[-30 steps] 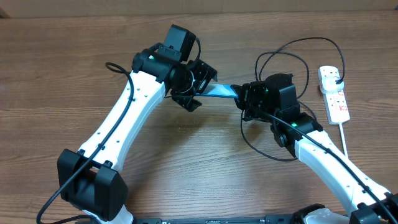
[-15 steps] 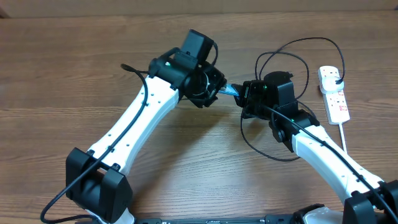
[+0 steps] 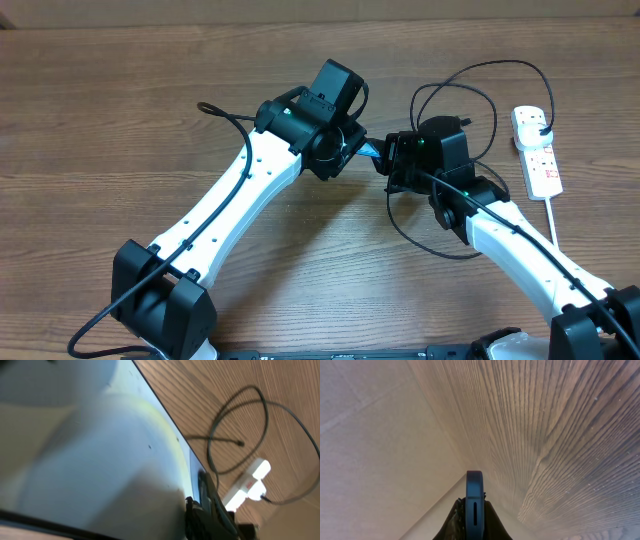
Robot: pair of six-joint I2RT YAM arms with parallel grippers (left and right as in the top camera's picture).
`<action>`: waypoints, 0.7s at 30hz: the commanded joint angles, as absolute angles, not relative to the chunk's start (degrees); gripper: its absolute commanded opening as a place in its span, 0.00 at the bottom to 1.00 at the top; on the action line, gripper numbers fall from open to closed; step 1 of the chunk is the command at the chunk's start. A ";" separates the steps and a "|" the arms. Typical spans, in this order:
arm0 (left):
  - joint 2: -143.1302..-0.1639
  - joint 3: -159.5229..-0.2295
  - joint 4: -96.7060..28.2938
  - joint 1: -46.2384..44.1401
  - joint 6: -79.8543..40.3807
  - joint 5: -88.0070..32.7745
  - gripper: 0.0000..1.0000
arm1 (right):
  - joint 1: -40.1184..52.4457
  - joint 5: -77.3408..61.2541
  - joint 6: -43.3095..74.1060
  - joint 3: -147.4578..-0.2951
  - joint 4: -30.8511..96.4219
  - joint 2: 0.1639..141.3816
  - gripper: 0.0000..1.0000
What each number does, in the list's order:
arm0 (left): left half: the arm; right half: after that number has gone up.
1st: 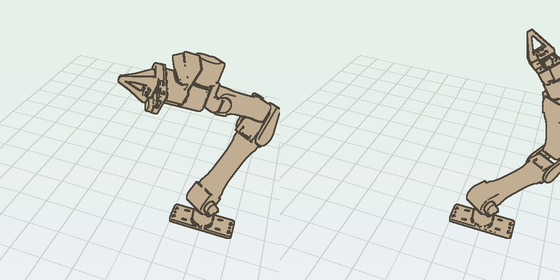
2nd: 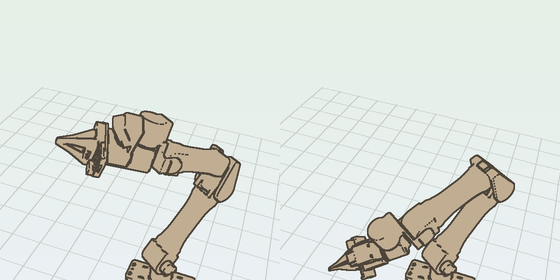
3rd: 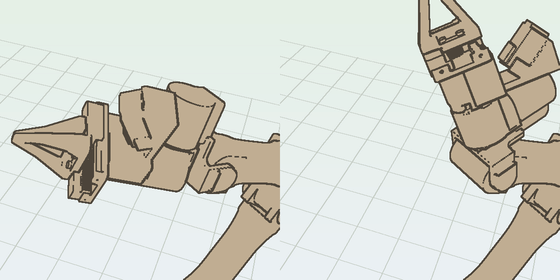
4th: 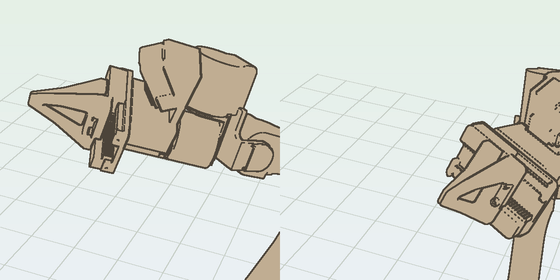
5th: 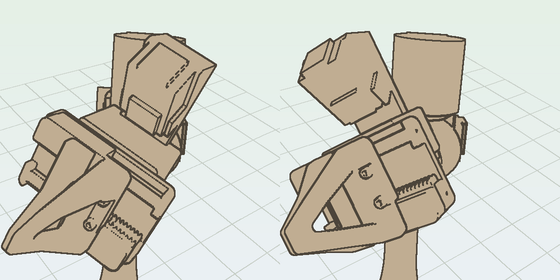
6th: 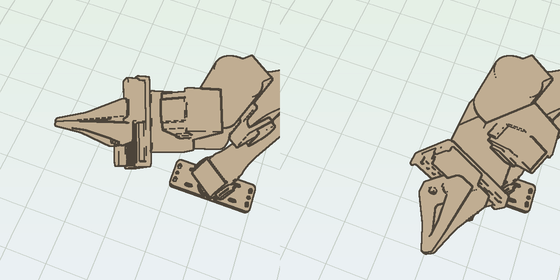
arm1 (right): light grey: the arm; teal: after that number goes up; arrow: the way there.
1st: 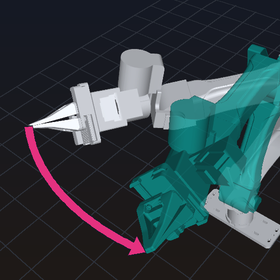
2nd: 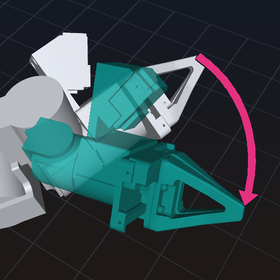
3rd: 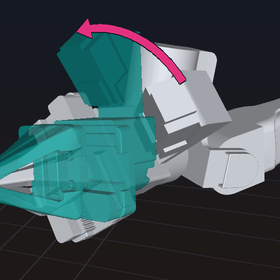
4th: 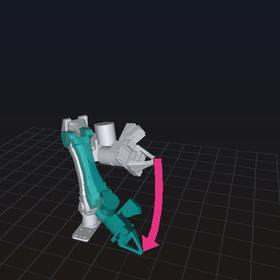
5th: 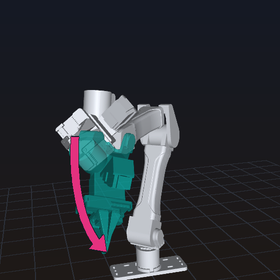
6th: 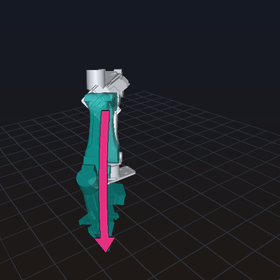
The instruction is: Plug charger to phone and switch on socket
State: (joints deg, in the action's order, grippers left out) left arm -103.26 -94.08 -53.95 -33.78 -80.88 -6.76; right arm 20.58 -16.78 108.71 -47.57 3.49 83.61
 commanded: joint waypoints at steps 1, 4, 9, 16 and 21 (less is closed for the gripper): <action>-103.66 -94.87 -53.32 -33.12 -79.77 3.09 0.38 | 21.80 -22.24 106.76 -48.84 3.11 83.22 0.04; -103.72 -94.87 -53.10 -33.15 -79.94 3.64 0.30 | 21.80 -23.03 107.85 -48.84 3.11 83.22 0.04; -103.79 -94.87 -53.08 -33.15 -79.94 3.64 0.16 | 21.80 -25.06 108.25 -48.84 2.42 83.22 0.04; -103.79 -94.87 -53.12 -33.12 -79.90 5.17 0.04 | 21.80 -28.40 108.22 -48.84 1.85 83.22 0.11; -103.79 -94.87 -53.10 -32.99 -79.75 8.88 0.04 | 21.78 -28.40 108.20 -48.84 1.87 83.22 0.18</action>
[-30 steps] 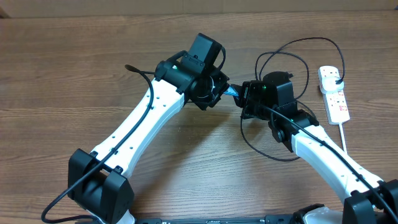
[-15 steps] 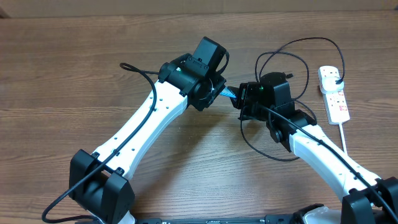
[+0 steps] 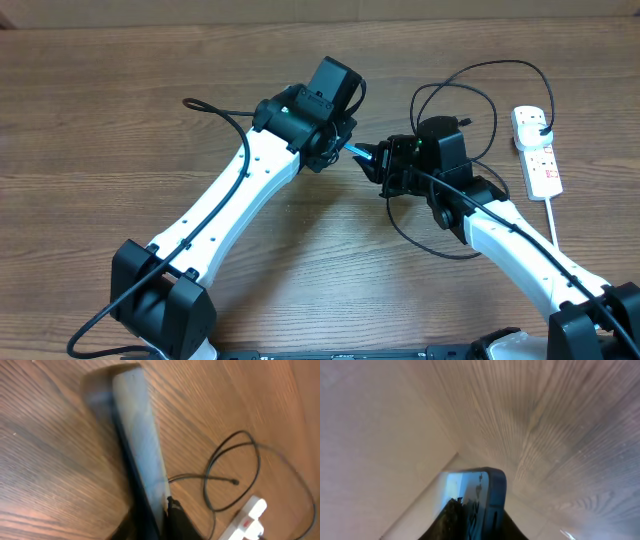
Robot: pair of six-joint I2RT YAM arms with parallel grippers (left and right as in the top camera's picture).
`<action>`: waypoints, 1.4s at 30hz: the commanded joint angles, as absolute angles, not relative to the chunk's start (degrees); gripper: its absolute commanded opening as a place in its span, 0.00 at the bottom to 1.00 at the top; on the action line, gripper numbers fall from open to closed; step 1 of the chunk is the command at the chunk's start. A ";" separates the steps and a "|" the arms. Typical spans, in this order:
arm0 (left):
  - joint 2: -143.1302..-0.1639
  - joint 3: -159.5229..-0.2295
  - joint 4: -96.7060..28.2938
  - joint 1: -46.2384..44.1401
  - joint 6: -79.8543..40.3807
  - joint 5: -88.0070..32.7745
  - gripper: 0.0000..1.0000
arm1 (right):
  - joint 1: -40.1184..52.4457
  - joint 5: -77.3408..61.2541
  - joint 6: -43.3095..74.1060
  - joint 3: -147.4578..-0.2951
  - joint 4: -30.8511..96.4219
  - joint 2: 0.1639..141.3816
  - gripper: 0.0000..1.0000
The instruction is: Plug charger to phone and switch on socket
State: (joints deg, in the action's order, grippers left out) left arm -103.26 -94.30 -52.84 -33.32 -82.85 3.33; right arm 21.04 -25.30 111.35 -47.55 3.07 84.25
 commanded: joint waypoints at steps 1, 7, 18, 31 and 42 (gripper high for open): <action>-103.79 -94.87 -53.10 -32.97 -79.75 9.67 0.04 | 21.78 -28.40 108.20 -48.84 1.87 83.22 0.22; -103.79 -94.87 -53.06 -29.50 -79.72 9.52 0.04 | 21.78 -28.36 108.18 -48.84 2.02 83.22 0.27; -103.79 -94.89 -46.24 -17.28 -58.81 -20.88 0.04 | 21.78 -14.35 85.89 -48.82 3.99 83.22 0.65; -103.90 -94.87 -55.70 -7.25 -39.59 -50.81 0.04 | 19.97 2.94 46.30 -51.53 16.43 83.37 1.00; -120.86 -94.87 -51.59 -11.09 -43.48 -60.10 0.04 | 9.19 10.26 42.46 -70.96 37.78 94.21 0.85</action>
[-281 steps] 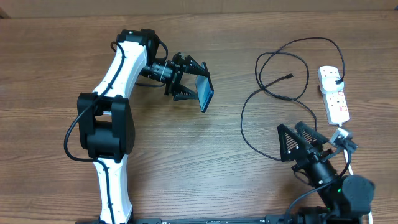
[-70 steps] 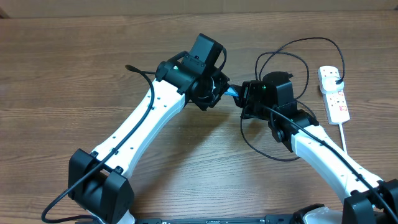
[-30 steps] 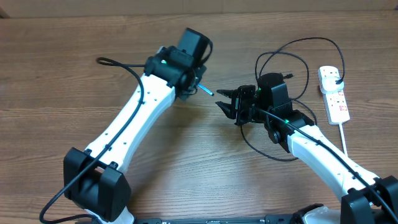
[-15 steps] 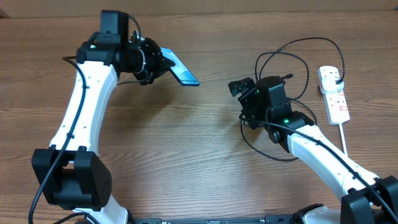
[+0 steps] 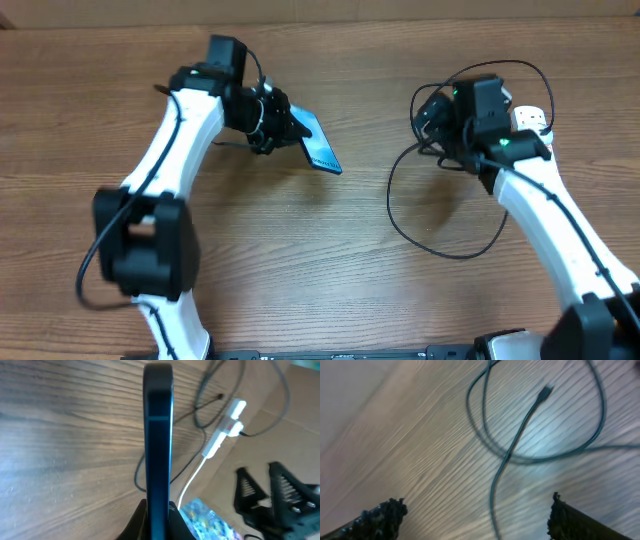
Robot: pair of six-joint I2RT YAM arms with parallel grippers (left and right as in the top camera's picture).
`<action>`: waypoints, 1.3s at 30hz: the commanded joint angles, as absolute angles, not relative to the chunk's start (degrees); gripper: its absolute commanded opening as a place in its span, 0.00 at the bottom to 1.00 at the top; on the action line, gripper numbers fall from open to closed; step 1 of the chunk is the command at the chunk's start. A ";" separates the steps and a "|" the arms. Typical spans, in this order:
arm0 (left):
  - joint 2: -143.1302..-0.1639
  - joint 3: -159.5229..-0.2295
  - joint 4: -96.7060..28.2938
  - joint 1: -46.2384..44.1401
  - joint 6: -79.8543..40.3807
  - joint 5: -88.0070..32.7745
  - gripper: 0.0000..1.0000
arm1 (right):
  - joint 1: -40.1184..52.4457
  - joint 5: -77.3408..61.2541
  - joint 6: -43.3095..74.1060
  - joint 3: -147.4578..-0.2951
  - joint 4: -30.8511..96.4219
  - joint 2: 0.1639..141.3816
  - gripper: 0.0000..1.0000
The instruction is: Plug charger to phone and switch on socket
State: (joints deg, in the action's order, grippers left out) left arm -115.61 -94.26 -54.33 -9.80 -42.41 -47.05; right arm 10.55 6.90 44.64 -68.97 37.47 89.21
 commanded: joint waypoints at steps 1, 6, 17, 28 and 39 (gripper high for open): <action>-122.34 -94.87 -50.52 -11.33 -43.48 -63.07 0.04 | 8.84 12.56 41.87 -72.01 37.10 97.08 0.77; -126.13 -94.87 -49.17 -12.80 -43.51 -67.75 0.04 | 8.16 17.72 41.91 -75.68 33.61 107.92 0.67; -126.10 -94.87 -49.21 -13.15 -43.51 -69.01 0.04 | 7.90 21.43 41.91 -75.75 21.93 119.55 0.58; -126.10 -94.87 -49.21 -13.10 -43.53 -68.42 0.04 | 7.90 21.82 41.91 -75.72 19.14 120.57 0.26; -126.10 -94.87 -48.62 -13.08 -43.24 -68.79 0.04 | 7.90 12.49 36.53 -79.75 24.43 112.07 0.04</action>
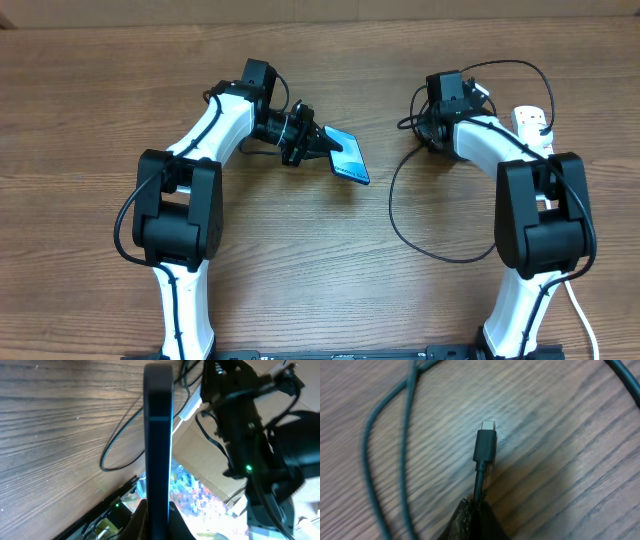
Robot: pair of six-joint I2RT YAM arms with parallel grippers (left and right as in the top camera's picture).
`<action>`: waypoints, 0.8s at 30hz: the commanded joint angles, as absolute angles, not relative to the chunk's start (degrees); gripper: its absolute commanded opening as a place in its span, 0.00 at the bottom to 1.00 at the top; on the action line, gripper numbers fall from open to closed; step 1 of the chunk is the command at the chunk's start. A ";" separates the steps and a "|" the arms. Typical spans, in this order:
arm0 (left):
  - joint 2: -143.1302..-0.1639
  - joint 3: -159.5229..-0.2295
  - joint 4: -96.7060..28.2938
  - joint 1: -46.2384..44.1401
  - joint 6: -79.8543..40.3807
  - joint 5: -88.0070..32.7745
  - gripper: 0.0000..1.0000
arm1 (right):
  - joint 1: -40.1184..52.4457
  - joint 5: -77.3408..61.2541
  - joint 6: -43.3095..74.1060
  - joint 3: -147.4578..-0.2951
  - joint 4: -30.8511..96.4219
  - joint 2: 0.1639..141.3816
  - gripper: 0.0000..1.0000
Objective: Plug charger to phone and switch on socket
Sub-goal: 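Grasp the black USB-C cable end with the right gripper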
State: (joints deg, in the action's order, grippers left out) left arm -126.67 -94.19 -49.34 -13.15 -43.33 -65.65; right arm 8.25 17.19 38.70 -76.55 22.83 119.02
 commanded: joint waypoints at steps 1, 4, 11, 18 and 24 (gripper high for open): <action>-126.10 -94.87 -47.29 -13.08 -41.41 -70.43 0.04 | 7.90 10.04 36.51 -80.25 26.39 107.96 0.04; -126.10 -94.87 -43.13 -13.08 -39.77 -74.74 0.04 | 7.90 3.99 32.03 -80.34 30.89 98.06 0.04; -126.13 -94.87 -32.12 -12.86 -41.56 -79.90 0.04 | 7.94 -5.02 24.97 -80.25 55.59 75.53 0.04; -126.13 -94.87 -6.55 -11.90 -52.80 -90.43 0.04 | 11.40 -13.78 16.16 -72.40 62.48 61.67 0.04; -126.13 -94.87 -2.63 -12.14 -54.68 -89.21 0.04 | 21.02 -14.85 22.35 -61.69 58.24 56.38 0.04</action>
State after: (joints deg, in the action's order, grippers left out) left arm -126.69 -94.00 -3.05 -12.01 -52.21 -86.35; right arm 16.45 -12.60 19.75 -65.76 59.79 57.39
